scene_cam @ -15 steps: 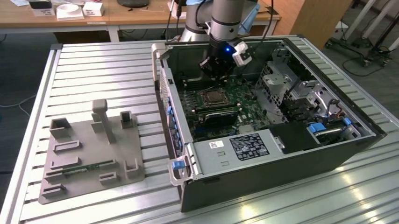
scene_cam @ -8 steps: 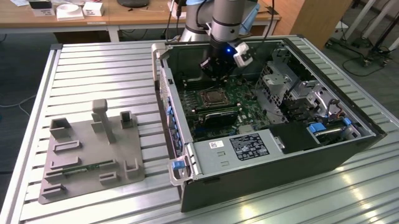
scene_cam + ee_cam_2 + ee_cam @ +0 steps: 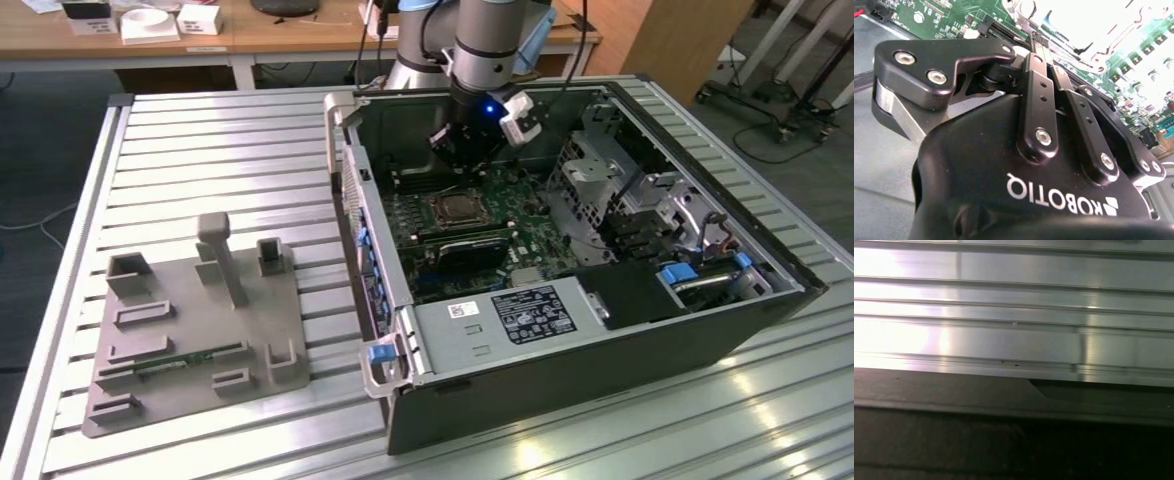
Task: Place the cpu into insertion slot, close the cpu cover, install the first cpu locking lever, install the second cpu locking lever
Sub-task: 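Install the first cpu locking lever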
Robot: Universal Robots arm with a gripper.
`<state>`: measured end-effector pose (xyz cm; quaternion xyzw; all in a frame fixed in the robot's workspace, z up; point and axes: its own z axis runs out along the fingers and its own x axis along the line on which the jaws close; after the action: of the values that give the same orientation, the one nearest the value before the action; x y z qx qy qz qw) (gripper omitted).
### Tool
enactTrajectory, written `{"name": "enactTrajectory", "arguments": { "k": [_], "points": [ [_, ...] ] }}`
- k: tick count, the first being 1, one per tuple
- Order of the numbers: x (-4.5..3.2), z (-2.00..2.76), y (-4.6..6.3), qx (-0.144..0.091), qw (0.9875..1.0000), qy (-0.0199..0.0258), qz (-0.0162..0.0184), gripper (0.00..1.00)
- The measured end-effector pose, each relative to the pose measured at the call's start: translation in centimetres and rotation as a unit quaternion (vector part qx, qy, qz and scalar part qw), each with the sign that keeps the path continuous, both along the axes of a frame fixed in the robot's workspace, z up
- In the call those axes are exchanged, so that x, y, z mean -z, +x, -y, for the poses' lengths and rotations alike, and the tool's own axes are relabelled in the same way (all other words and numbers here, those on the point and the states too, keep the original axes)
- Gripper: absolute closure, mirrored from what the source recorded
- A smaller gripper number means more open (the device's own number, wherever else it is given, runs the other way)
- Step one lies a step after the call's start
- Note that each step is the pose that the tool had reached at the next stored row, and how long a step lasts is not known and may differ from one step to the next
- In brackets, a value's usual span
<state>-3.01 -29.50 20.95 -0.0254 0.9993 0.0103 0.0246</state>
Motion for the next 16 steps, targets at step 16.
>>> {"name": "enactTrajectory", "arguments": {
  "k": [16],
  "points": [
    [0.68, 0.00, 0.02, 0.002, 1.0000, -0.0093, 0.0000, 0.90]
  ]
}}
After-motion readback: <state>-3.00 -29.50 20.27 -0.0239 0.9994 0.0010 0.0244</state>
